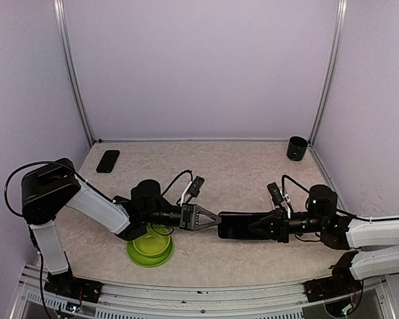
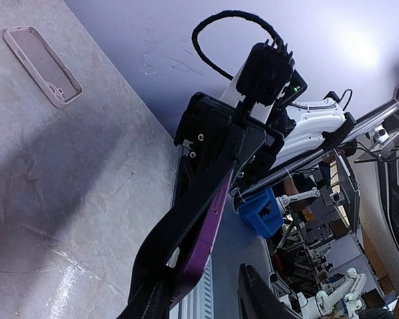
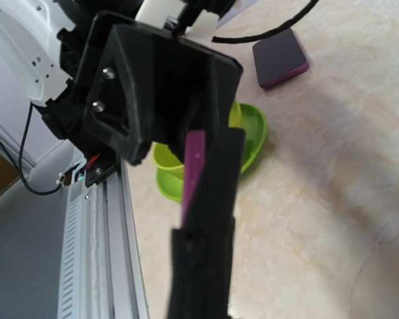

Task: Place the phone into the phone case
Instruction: Press the corner of the phone case at the bottom left corner of the phone case.

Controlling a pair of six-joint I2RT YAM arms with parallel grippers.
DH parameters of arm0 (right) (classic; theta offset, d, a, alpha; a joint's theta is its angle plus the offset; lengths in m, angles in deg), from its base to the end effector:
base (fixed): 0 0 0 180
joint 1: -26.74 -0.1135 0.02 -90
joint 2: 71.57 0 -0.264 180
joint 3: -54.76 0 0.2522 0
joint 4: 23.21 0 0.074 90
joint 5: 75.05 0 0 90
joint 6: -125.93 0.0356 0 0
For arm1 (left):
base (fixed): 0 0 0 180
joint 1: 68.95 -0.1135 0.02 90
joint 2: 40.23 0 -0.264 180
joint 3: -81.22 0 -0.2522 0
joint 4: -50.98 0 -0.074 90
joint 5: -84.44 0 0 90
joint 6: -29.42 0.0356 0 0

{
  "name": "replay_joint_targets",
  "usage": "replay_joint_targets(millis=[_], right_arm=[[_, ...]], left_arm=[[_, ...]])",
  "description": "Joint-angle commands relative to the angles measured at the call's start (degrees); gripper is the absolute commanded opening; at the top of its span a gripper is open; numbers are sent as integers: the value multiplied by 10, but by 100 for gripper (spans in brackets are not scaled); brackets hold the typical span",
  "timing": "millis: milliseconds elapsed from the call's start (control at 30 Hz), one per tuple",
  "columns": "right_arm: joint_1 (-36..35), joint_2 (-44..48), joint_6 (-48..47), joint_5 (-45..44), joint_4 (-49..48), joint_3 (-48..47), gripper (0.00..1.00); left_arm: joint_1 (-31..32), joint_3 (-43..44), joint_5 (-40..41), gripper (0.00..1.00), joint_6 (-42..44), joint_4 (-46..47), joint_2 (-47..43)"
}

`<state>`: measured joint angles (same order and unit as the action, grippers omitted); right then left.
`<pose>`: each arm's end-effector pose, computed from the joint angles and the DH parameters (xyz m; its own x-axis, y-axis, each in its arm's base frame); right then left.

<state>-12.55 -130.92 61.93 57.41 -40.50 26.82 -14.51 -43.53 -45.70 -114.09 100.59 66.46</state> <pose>0.1379 0.1439 0.1847 -0.5966 -0.0703 -0.7994 -0.7925 0.2083 0.5731 0.1873 -0.3015 0.1659 -0.8123 0.0794 -0.5778 0.5777 -0.0264 -0.8158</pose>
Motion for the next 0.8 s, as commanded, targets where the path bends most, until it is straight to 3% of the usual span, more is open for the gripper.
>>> replay_joint_targets(millis=[0, 400, 667, 767], right_arm=[[-22, 15, -15, 44, -70, -5, 8], [-28, 19, -21, 50, -74, -1, 7], [-34, 22, -25, 53, -74, 0, 7], [-35, 21, -26, 51, -72, -1, 7]], left_arm=[[13, 29, -17, 34, 12, 23, 14], [12, 29, -27, 17, 7, 38, 19], [15, 42, -32, 0, -8, 48, 33], [15, 46, -29, 0, -7, 45, 34]])
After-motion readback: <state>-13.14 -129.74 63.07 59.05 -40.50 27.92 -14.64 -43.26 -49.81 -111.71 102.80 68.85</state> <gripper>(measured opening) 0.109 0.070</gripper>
